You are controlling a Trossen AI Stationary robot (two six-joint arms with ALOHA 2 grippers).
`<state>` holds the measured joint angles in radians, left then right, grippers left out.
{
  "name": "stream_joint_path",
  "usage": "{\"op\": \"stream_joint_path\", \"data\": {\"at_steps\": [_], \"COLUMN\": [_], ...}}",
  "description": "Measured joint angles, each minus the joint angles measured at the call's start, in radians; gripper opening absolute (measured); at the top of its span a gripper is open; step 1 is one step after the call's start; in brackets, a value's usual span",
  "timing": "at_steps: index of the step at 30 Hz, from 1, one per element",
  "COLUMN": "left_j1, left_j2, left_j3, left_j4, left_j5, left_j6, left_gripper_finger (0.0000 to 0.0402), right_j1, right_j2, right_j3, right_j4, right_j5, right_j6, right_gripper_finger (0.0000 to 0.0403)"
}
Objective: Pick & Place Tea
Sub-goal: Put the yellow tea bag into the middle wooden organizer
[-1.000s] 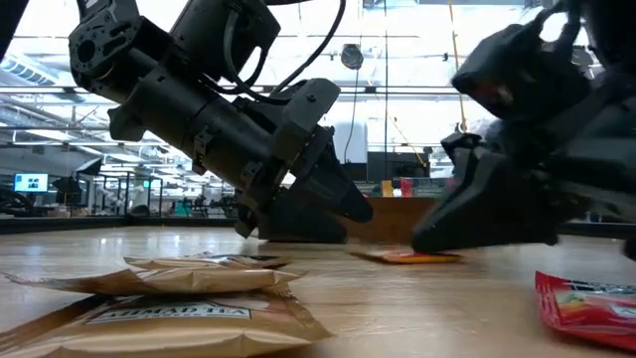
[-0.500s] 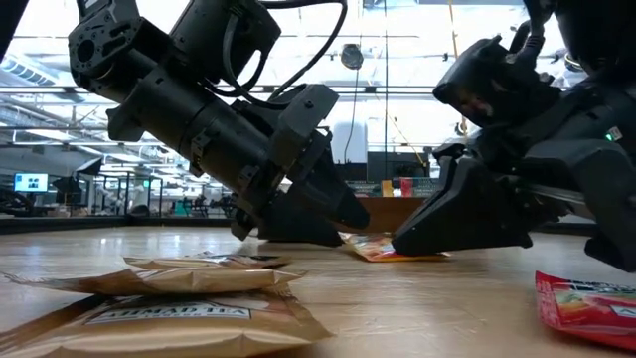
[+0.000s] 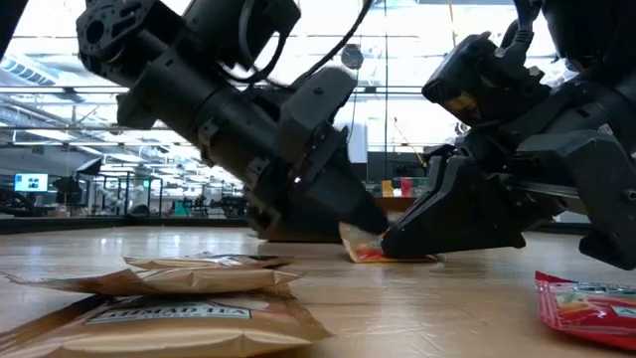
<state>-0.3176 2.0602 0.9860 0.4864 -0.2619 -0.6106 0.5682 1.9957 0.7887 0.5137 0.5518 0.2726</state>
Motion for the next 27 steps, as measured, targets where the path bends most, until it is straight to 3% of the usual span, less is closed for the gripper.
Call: {"op": "stream_joint_path", "data": {"at_steps": [7,9,18,24,27], "left_j1": [-0.034,-0.048,-0.059,-0.043,-0.014], "left_j2": [0.000,0.000,-0.016,-0.105,-0.168], "left_j3": [0.055,0.077,0.212,0.278,0.278], "left_j4": [-0.013,-0.027,-0.285,-0.465,-0.462], "left_j5": [-0.010,-0.009,-0.070,-0.153,-0.153], "left_j6": [0.186,0.253,0.399,0.527,0.590], "left_gripper_finger": [0.0033,0.0010,0.0008,0.0004,0.0009], "right_j1": [0.015,0.024,0.110,0.159,0.171], "right_j2": [0.001,0.002,-0.053,-0.101,-0.103], "right_j3": [-0.001,-0.001,-0.006,-0.004,-0.003], "right_j4": [0.013,0.035,0.114,0.127,0.118], "right_j5": [-0.004,0.001,0.032,0.105,0.143], "right_j6": [-0.028,-0.031,-0.126,-0.183,-0.184], "right_gripper_finger": [0.0000,0.0000,0.0000,0.0000,0.0000]}}
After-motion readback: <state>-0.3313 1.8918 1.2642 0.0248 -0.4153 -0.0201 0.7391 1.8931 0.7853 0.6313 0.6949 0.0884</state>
